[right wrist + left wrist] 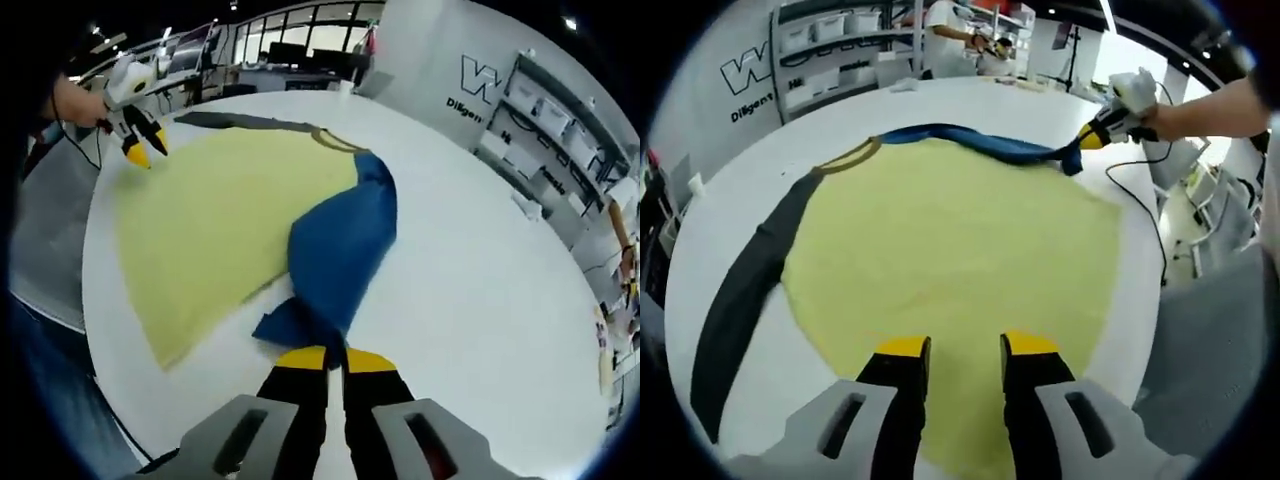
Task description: Fold the garment on the visible template until the final outline fits inside the template.
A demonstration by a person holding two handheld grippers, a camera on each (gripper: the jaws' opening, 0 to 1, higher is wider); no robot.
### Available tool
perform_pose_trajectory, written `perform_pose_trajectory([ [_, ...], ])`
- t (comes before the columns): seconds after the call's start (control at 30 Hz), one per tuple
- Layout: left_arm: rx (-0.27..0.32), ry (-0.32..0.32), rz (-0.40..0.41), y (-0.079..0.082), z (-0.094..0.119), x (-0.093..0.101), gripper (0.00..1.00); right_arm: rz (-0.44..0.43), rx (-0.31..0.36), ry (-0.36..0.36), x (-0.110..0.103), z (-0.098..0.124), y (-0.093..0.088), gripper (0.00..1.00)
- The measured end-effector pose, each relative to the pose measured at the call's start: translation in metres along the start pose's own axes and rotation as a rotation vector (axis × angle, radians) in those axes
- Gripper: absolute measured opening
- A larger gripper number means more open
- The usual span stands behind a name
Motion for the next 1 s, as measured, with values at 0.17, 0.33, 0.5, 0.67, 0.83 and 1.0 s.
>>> perform_pose_trajectory([
  [0.17, 0.004, 0.000, 0.000, 0.000, -0.001, 0.001, 0.30, 0.202, -0.010, -0.172, 0.026, 0.020, 0.014, 0.00],
  [0.33, 0.013, -0.002, 0.004, 0.002, 0.000, 0.002, 0.29, 0.321, -0.031, -0.224, 0.024, 0.026, 0.018, 0.00],
  [0.5, 0.015, -0.002, 0.008, 0.001, 0.000, 0.003, 0.29, 0.402, -0.045, -0.100, -0.013, 0.009, 0.009, 0.00],
  [0.67, 0.014, -0.001, 0.010, 0.001, 0.002, 0.003, 0.29, 0.400, -0.018, 0.004, -0.055, -0.004, 0.009, 0.00],
  [0.83, 0.010, -0.004, 0.012, 0.001, 0.002, 0.003, 0.28, 0.374, 0.032, 0.174, -0.095, -0.015, 0.018, 0.04],
  [1.0, 0.017, -0.006, 0.011, 0.004, 0.002, 0.004, 0.28, 0.256, 0.023, 0.168, -0.096, -0.013, 0.018, 0.02],
])
Point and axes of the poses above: the point that each gripper's makers call its tool centre point, and the gripper's own axes: z roughly backward along the fingers, x roughly to its right, y roughly out of its top, the point moved 9 cm from there along z, roughly backward along the fingers, and after that the axes turned 3 degrees about -x, right-handed, at the moved point
